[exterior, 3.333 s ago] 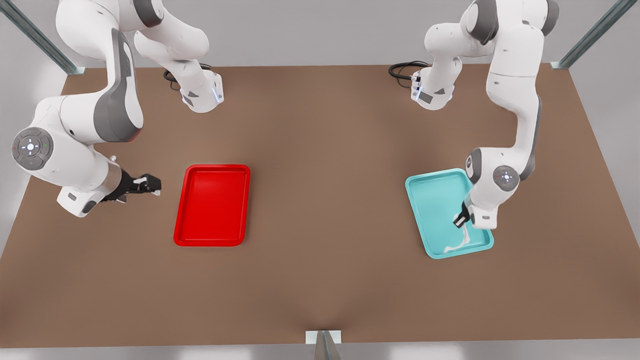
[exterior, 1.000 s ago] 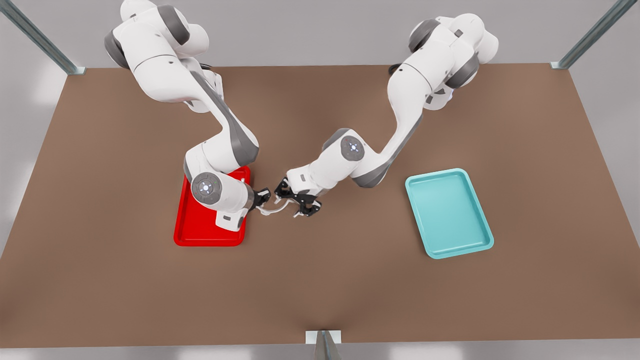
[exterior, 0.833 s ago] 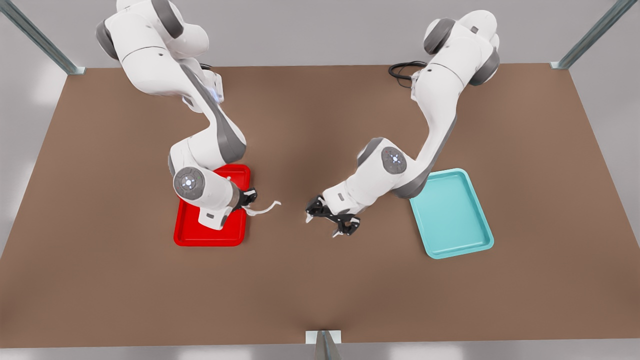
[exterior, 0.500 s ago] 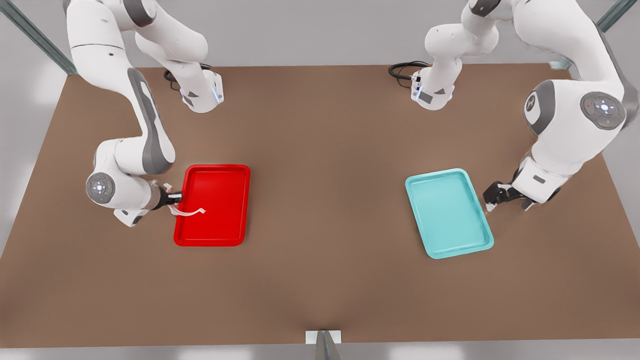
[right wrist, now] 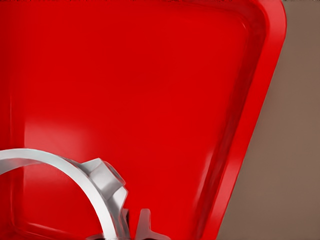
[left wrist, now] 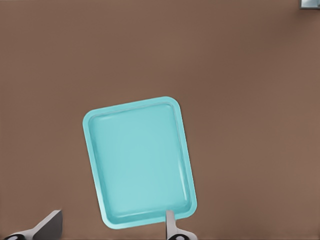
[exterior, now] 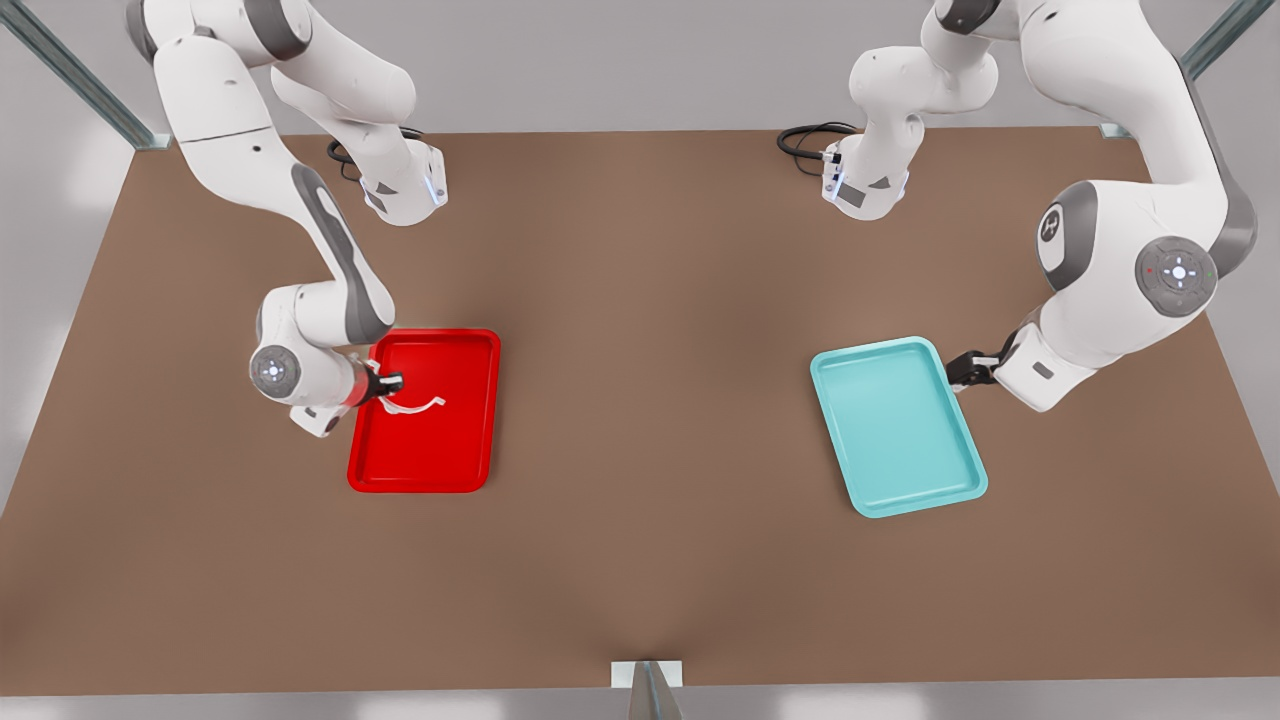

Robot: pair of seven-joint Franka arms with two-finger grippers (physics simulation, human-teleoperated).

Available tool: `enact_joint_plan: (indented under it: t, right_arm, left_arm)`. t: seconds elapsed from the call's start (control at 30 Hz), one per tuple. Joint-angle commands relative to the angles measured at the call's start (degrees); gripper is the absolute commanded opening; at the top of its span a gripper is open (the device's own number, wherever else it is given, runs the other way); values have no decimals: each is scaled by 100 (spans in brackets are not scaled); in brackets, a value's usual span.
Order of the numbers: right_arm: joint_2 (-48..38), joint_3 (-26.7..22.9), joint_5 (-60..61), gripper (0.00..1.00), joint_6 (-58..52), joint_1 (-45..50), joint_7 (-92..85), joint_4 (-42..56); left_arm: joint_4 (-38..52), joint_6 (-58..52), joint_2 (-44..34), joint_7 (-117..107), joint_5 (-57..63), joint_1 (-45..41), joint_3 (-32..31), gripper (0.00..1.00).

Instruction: Take the drainage pipe clamp from the left arm, pass it to the right arm, and place it in the plate on the right side

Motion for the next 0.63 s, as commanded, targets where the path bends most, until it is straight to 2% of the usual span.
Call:
enact_joint_plan:
  t: [0.0, 0.03, 0.23, 0.3, 0.4, 0.43, 0.47, 0.5, 0.53, 0.6]
  right_arm:
    - [11, 5, 15, 98, 428, -14, 76, -8]
    - [11, 5, 24, 100, 411, -6, 138, 0]
    - [-24, 93, 24, 100, 288, -6, 375, 220]
    - [-59, 242, -3, 100, -704, -6, 560, 1308]
    - [-165, 164, -143, 100, -2322, -190, 498, 3656]
    - [-489, 15, -161, 100, -2832, -199, 455, 4043]
    - [-762, -1047, -135, 100, -2955, 643, 314, 4035]
    - [-999, -1471, -65, 100, -3201, 961, 208, 4000]
    - [-1376, -1577, -64, 100, -3210, 1110, 199, 3422]
    - [-1158, -1559, -3, 100, -3122, 1199, 191, 3410]
  left_arm:
    - [3, -88, -4, 146, -4, -4, -8, 100]
    - [3, -88, -13, 137, -12, -4, -8, 100]
    - [3, -97, -13, 146, -12, -109, -9, 100]
    - [82, -123, -22, 155, -4, -144, -17, 100]
    - [91, -115, -13, 181, 5, -162, -17, 100]
    - [91, -115, -13, 190, 5, -162, -17, 100]
    - [91, -115, -4, 190, -4, -153, -17, 100]
    - [91, -115, -4, 190, -4, -162, -17, 100]
    - [91, -115, 5, 190, -4, -162, -17, 100]
    - [91, -115, 5, 190, -12, -162, -17, 100]
